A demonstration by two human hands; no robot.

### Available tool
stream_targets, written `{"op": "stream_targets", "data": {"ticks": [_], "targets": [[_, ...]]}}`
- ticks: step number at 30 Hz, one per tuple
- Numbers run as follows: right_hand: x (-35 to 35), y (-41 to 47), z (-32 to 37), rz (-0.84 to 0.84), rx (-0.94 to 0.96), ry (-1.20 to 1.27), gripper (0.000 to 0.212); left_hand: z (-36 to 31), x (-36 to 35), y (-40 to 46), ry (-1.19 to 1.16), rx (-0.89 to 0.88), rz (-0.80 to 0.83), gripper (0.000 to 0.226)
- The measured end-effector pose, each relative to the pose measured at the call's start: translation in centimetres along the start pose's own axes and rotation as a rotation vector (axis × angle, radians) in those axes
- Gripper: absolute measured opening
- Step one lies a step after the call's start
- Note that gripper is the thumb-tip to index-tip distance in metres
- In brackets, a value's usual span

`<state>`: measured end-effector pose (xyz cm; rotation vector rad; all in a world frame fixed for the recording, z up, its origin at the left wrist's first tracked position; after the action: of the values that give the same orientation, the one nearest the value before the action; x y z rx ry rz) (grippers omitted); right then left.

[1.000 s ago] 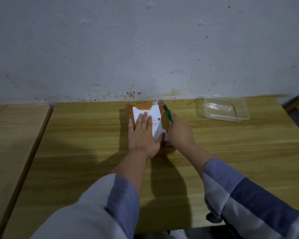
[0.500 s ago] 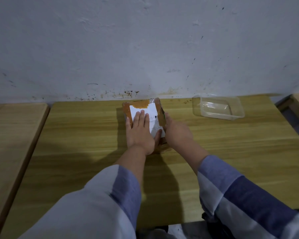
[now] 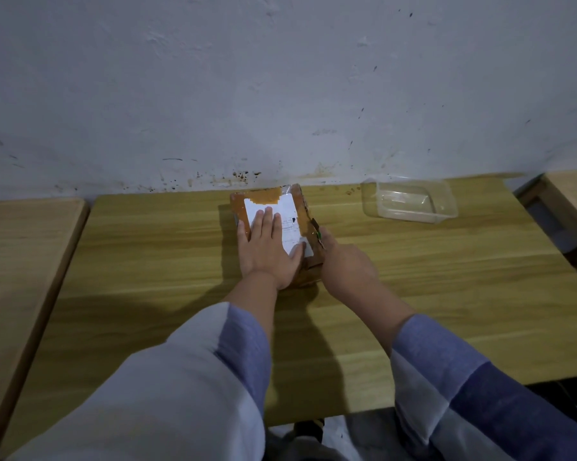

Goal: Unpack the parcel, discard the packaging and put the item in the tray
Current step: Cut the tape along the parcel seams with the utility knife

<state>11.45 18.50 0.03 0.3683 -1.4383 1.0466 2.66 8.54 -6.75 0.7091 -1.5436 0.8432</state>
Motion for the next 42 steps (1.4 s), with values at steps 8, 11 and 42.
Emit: {"op": "stream_targets", "data": {"ticks": [8, 11, 42], "targets": [[-0.8, -1.0, -0.4, -0.021, -0.02, 0.004, 0.071, 0.0, 0.0, 0.0, 0.0, 0.002, -0.011, 0.079], [-1.2, -1.5, -1.0, -0.008, -0.032, 0.018, 0.07, 0.0, 0.0, 0.0, -0.006, 0.002, -0.01, 0.079], [-4.0, 3.6, -2.4, -0.091, -0.167, 0.691, 0.06, 0.3, 0.4, -1.6, -0.149, -0.07, 0.055, 0.087]]}}
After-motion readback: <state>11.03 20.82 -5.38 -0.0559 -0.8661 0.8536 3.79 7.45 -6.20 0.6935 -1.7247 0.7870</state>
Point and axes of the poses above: each hand's wrist, its own y-axis towards the middle knuckle, its own x-axis out of the back of the hand, z = x × y, the point moved 3 cm from there along y, towards the middle knuckle, and after that the axes turned 9 degrees about -x, right-handed, at the moved point
